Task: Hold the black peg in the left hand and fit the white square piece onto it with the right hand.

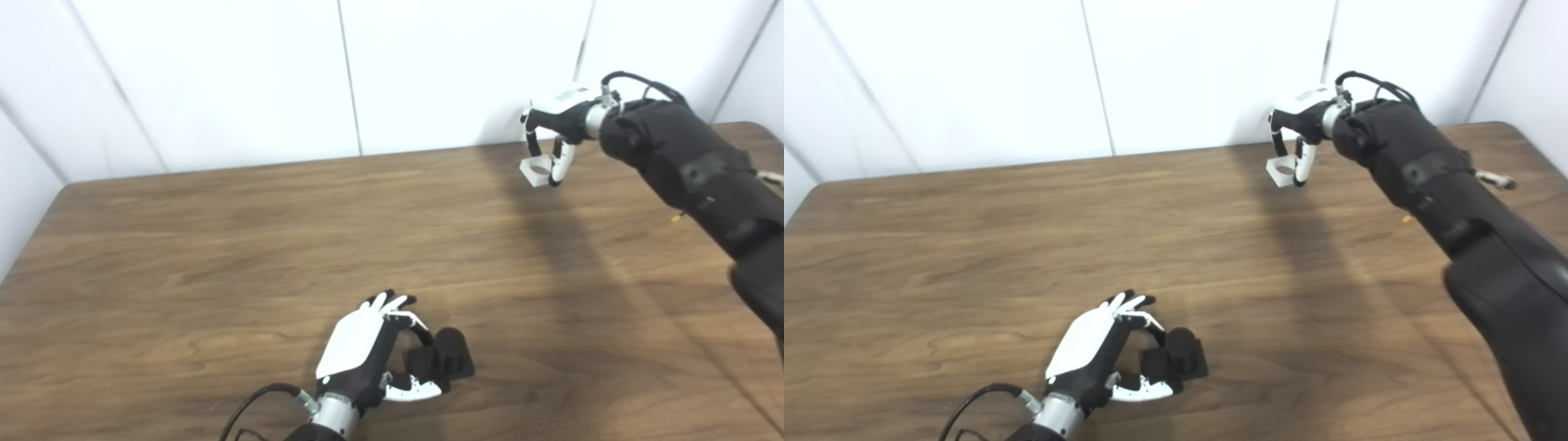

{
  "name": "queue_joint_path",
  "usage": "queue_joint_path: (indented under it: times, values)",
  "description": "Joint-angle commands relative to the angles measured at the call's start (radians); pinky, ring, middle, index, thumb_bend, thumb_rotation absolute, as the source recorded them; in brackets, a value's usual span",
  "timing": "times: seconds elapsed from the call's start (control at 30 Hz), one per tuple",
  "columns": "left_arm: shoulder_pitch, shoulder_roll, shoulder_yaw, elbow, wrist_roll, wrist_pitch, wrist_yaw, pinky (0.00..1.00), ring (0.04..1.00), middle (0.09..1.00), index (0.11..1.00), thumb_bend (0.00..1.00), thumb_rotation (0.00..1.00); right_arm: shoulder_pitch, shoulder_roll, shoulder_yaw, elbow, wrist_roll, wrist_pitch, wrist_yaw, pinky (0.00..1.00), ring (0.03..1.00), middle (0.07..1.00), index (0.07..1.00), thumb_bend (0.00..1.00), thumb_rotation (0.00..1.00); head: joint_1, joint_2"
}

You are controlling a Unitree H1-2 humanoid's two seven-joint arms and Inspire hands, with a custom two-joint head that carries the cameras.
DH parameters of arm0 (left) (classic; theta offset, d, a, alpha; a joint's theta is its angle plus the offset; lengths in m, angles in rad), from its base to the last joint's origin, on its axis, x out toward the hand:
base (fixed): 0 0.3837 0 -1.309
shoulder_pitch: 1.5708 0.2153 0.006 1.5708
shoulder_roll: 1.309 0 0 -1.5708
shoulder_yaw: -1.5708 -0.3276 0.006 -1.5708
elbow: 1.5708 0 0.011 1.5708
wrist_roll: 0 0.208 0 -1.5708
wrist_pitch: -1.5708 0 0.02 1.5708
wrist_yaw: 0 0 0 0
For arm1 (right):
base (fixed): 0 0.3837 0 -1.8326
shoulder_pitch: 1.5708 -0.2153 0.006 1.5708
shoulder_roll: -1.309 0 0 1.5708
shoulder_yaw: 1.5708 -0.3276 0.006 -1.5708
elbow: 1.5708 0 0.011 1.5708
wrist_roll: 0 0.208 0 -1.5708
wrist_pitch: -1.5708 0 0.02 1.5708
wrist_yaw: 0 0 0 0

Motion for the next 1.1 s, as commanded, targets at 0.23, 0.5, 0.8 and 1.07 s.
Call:
queue_joint_path:
  times: [0.23,0.5,0.8,1.07]
  values:
    - [0.009,-0.012,0.006,0.058,0.075,0.055,-0.047,1.00,1.000,0.926,0.488,0.52,0.07,0.065,-0.092,-0.097,-0.368,0.035,0.015,0.132,1.00,1.000,0.904,0.490,0.53,0.14,0.069,0.050]
    - [0.005,-0.022,0.020,0.050,0.087,0.054,-0.063,1.00,1.000,0.924,0.489,0.52,0.07,0.131,-0.093,-0.157,-0.556,0.055,0.014,0.234,1.00,1.000,0.900,0.491,0.53,0.14,0.071,0.100]
    - [-0.010,-0.037,0.049,0.030,0.118,0.055,-0.113,1.00,1.000,0.918,0.488,0.52,0.07,0.166,-0.102,-0.213,-0.736,0.145,0.002,0.339,1.00,1.000,0.895,0.490,0.53,0.14,0.049,0.185]
    - [-0.020,-0.032,0.067,0.012,0.129,0.055,-0.168,1.00,1.000,0.924,0.489,0.52,0.07,0.200,-0.108,-0.255,-0.920,0.180,0.065,0.466,1.00,1.000,0.895,0.490,0.53,0.14,0.029,0.214]
